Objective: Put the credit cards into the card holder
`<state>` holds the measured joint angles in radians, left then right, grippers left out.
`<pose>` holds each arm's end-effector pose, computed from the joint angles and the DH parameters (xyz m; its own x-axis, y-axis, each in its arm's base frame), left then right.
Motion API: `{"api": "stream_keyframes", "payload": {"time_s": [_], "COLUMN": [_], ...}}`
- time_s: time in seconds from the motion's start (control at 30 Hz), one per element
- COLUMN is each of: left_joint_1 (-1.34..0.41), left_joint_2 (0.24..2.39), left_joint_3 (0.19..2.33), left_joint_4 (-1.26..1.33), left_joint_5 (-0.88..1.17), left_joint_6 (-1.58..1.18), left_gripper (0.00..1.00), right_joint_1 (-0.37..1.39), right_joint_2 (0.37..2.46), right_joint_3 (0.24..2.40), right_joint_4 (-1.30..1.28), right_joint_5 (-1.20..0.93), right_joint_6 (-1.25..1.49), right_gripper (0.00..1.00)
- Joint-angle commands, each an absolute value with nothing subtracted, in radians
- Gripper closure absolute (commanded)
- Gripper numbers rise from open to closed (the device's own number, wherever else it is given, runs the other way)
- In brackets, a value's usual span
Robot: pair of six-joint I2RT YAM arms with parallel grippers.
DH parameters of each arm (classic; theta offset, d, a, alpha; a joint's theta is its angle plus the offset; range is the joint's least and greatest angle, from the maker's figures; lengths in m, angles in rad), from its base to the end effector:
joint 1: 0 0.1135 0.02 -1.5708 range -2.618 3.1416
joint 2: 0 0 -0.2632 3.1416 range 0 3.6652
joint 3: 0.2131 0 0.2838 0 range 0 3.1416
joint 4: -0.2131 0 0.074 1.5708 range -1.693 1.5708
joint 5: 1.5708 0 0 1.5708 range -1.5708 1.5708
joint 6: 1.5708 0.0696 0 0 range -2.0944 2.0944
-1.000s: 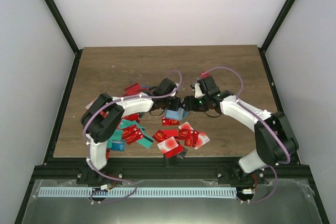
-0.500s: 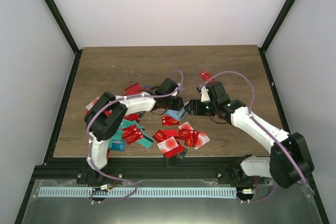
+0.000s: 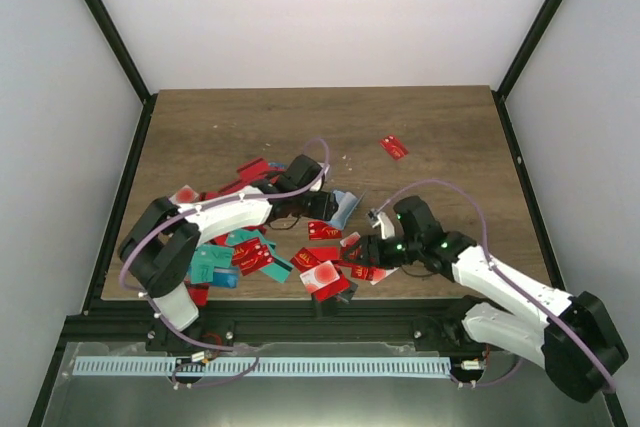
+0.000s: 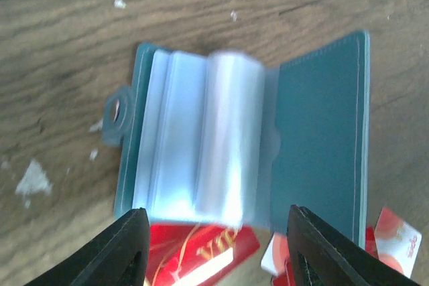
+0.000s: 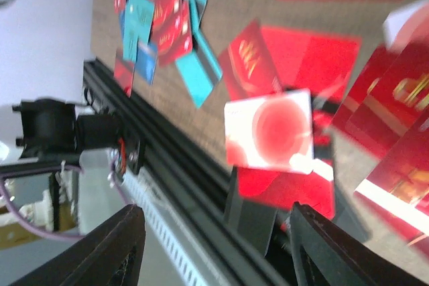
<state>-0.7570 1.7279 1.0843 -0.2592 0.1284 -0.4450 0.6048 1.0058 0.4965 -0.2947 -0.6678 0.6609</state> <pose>0.2902 -0.2865 0.1427 -0.8331 0.1998 -0.5158 0.4212 0.8336 -0.3574 0.1727 0.1718 0.1603 -0.9587 -0.0767 -0.2740 -0.2678 0.5684 0.7779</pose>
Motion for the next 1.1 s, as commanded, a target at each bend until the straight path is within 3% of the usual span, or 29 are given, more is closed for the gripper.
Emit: {"api": "stream_keyframes", "payload": {"time_s": [0.0,0.23,0.53,1.07], "left_joint_1": [-0.79,-0.929,-1.064,-1.155], "left_joint_2": [1.628,1.458,1.344,1.333], "left_joint_3": [1.015,0.882,0.703,0.592], "left_joint_4": [-0.348,-0.443,-0.374,-0.348], "left_joint_5": [0.108,0.101,0.193,0.194], "left_joint_6": [-0.475,-0.532,-0.627,-0.679], "left_gripper": [0.43,0.51,0.76,0.81], "right_joint_1": [0.71,0.896,1.086,1.104], "right_joint_2": [0.947,0.885,0.931,1.135], "right_joint_3": [0.439,0.342,0.267,0.255], "right_joint_4": [-0.261,-0.263,-0.133,0.056], "right_joint_5": [-0.685,-0.587,-0.48,-0.393], "right_joint_6": [0.806,0.97,1.161,1.188], "right_gripper": [0.4,0.43,0.48,0.58]}}
